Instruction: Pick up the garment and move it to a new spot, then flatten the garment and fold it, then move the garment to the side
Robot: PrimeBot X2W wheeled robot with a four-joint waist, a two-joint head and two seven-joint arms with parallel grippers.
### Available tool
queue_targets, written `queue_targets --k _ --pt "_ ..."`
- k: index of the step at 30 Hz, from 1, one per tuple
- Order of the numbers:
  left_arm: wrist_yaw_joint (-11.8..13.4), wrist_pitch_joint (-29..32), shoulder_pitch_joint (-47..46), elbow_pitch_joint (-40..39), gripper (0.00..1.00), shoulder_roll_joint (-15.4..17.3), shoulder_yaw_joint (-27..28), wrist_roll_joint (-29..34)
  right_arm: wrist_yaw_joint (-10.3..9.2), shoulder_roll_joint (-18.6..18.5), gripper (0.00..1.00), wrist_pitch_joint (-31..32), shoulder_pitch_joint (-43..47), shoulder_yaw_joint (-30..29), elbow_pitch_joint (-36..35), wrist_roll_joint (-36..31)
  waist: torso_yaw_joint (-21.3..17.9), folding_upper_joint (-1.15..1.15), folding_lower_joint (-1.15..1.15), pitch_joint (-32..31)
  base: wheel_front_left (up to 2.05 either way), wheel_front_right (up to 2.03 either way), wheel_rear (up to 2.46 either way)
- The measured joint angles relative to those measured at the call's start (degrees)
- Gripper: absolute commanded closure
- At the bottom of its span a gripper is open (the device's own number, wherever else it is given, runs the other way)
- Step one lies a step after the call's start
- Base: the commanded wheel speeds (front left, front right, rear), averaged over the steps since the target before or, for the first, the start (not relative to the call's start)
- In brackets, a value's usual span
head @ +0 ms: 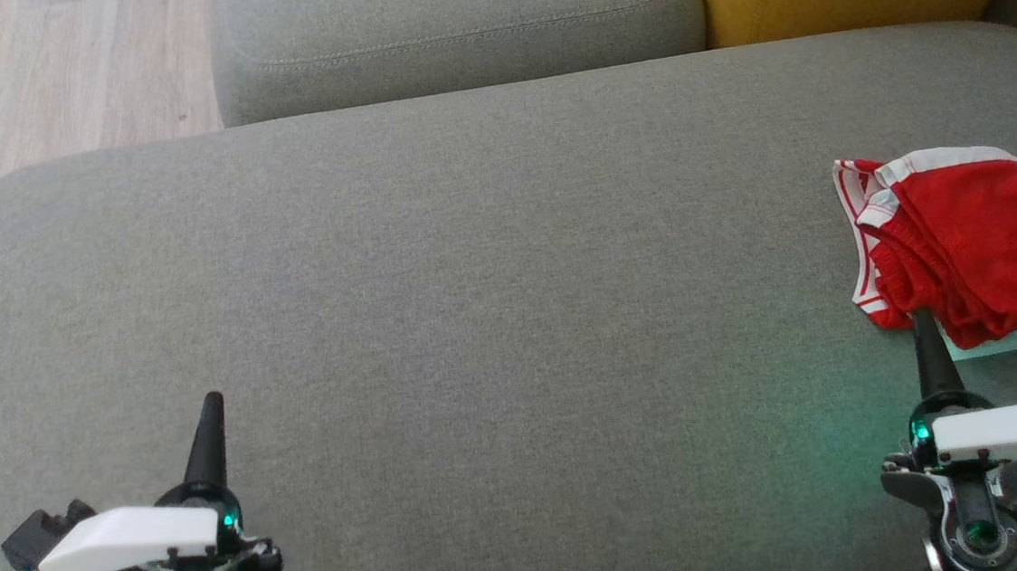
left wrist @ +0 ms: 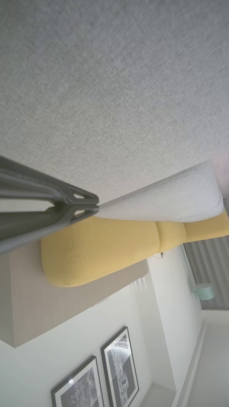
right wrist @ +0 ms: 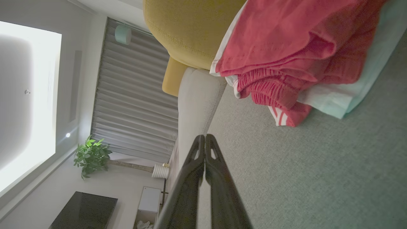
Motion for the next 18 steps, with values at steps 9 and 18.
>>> queue_targets --k 9,18 --pt "-0.54 1.51 -0.13 0.00 1.00 0.00 1.40 -4.68 0.00 0.00 1.00 1.31 0.00 -0.91 -0.25 6.10 0.13 0.00 0.00 -0.25 0.00 0.00 0.00" --pt "-1.41 2.70 -0.49 0.04 1.00 -0.01 2.46 -9.33 0.00 0.00 1.00 2.82 0.00 -1.82 -0.44 12.03 0.26 0.00 0.00 -0.50 0.00 0.00 0.00"
